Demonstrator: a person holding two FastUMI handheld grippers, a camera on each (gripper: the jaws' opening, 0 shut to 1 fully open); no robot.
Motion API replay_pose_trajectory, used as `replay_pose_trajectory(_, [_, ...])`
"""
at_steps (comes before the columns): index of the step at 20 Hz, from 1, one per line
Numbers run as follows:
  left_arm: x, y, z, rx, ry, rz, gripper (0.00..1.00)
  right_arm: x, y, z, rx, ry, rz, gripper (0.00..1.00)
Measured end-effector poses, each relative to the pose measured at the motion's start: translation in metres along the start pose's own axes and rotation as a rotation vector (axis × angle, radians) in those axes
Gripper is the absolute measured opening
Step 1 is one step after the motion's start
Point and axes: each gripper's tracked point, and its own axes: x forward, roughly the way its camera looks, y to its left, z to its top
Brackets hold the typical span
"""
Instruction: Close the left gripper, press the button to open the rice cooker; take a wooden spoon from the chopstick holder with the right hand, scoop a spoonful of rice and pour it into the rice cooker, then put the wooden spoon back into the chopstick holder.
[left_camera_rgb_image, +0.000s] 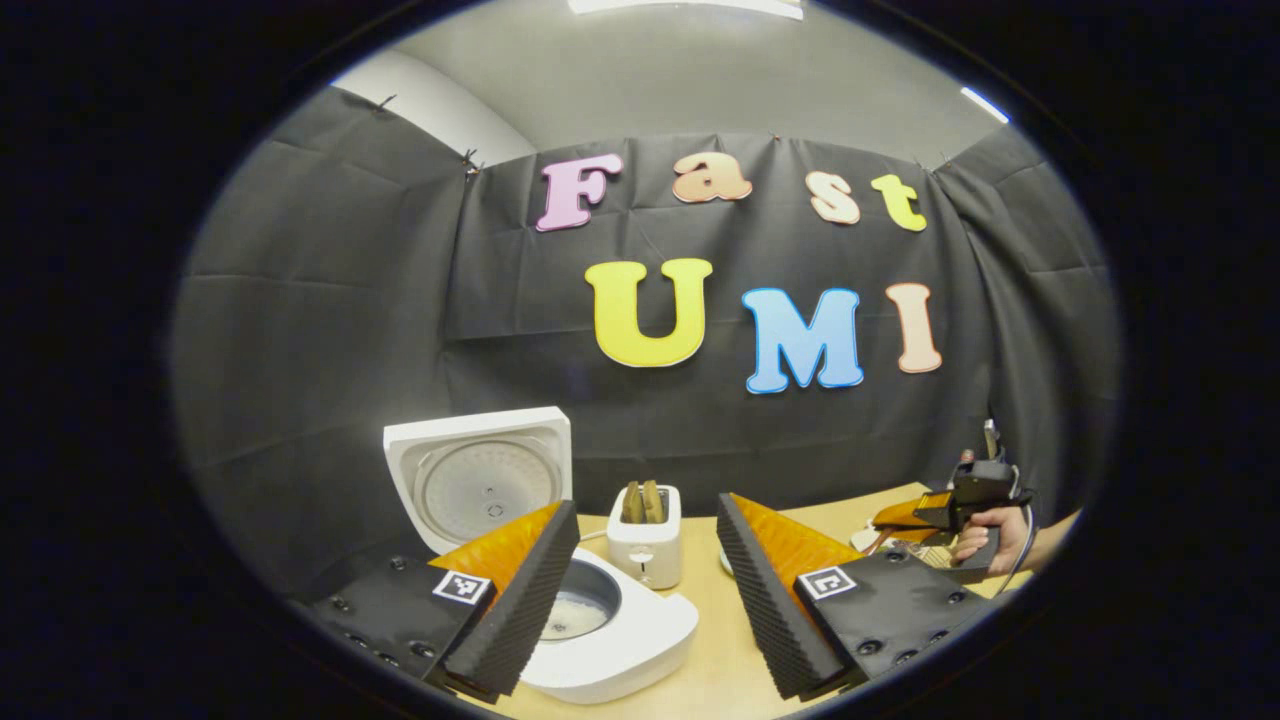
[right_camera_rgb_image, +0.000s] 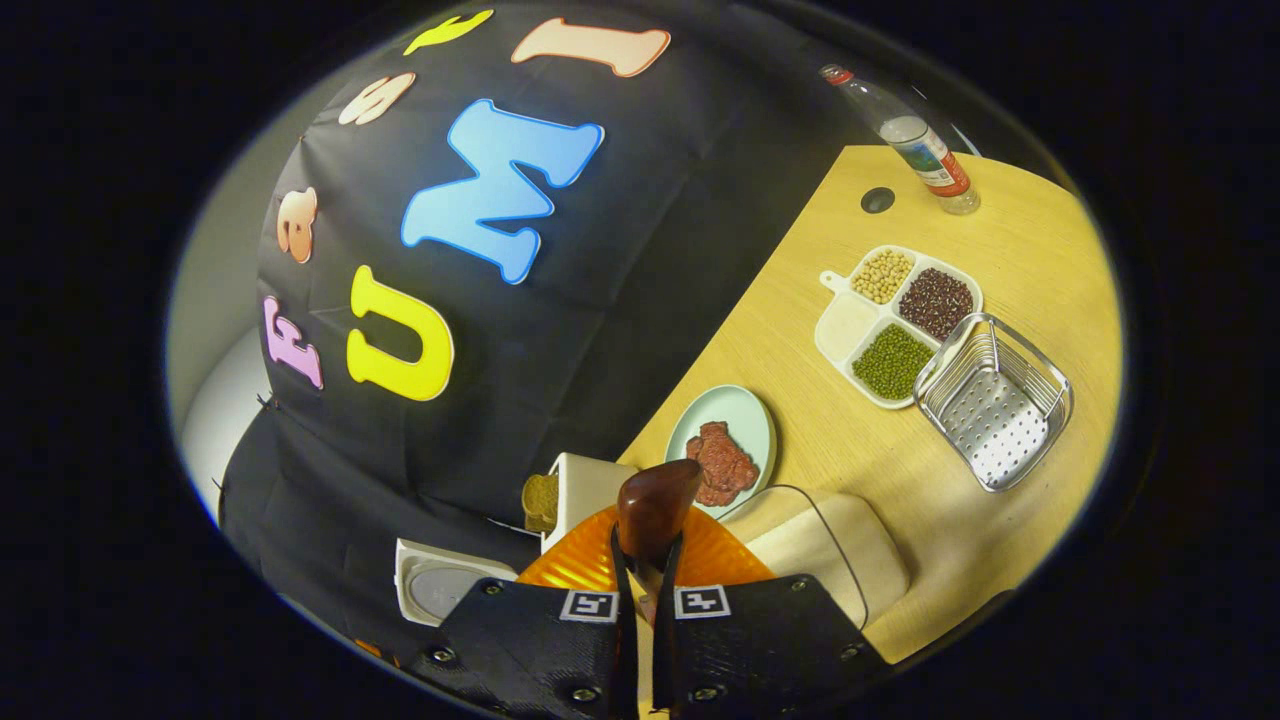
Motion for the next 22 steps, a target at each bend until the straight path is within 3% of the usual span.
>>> replay_pose_trajectory(2, [0.0, 0.002, 0.001, -0.003, -0.007, -0.002, 0.93, -0.006, 0.019, 0.0, 0.094, 0.0, 0.081, 0.06])
replay_pose_trajectory(5, [0.001, 0.007, 0.002, -0.005, -0.01, 0.001, 0.94, -0.006, 0.033, -0.002, 0.168, 0.003, 0.125, 0.06])
replay_pose_trajectory(22, [-0.016, 0.07, -0.012, -0.038, -0.026, 0.05, 0.99, 0.058, 0.162, -0.101, -0.002, 0.183, 0.273, 0.06])
